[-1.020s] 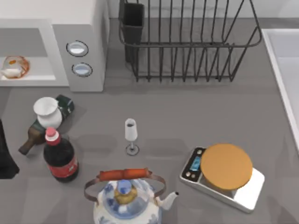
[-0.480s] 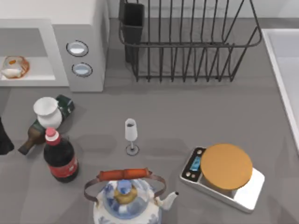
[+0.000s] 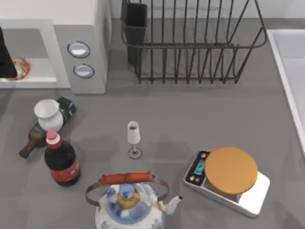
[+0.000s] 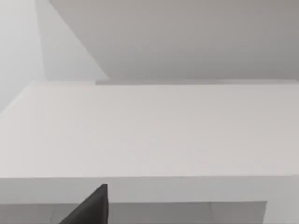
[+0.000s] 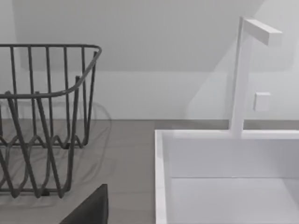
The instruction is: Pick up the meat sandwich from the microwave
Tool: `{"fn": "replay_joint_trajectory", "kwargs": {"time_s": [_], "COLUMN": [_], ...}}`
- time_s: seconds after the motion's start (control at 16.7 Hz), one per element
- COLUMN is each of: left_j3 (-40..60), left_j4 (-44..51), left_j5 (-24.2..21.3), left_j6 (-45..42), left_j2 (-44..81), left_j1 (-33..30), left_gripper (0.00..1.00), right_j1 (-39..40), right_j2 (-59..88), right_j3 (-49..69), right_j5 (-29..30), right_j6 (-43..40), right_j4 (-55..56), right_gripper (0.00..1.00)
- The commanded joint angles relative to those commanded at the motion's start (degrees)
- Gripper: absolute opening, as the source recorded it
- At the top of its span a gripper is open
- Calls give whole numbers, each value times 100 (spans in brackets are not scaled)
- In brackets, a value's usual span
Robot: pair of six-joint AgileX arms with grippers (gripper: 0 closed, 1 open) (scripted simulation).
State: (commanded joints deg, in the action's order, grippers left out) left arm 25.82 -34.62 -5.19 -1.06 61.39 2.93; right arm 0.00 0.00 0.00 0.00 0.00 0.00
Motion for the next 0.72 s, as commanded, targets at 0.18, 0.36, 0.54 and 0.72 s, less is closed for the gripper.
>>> {"fn": "replay_joint_trajectory", "kwargs": {"time_s": [0.18,0.36,0.54,0.72], "left_j3": [710,1372,1915,2309], "left_j4": [-946,-1790,-2477,-2977], "left_j5": [-122,-225,-302,-349], "left_j6": [-49,-106,-157,-204], "left_j2": [1908,3766,5449,6810], "left_j1": [95,192,275,341], "left_gripper": [100,100,100,100], "right_j1": [0,0,0,0], "right_j2": [0,0,0,0], "right_j3": [0,0,0,0], "right_j5": [0,0,0,0], "right_j6": [0,0,0,0], "right_j4": [0,0,0,0], "right_gripper": [100,100,100,100]}}
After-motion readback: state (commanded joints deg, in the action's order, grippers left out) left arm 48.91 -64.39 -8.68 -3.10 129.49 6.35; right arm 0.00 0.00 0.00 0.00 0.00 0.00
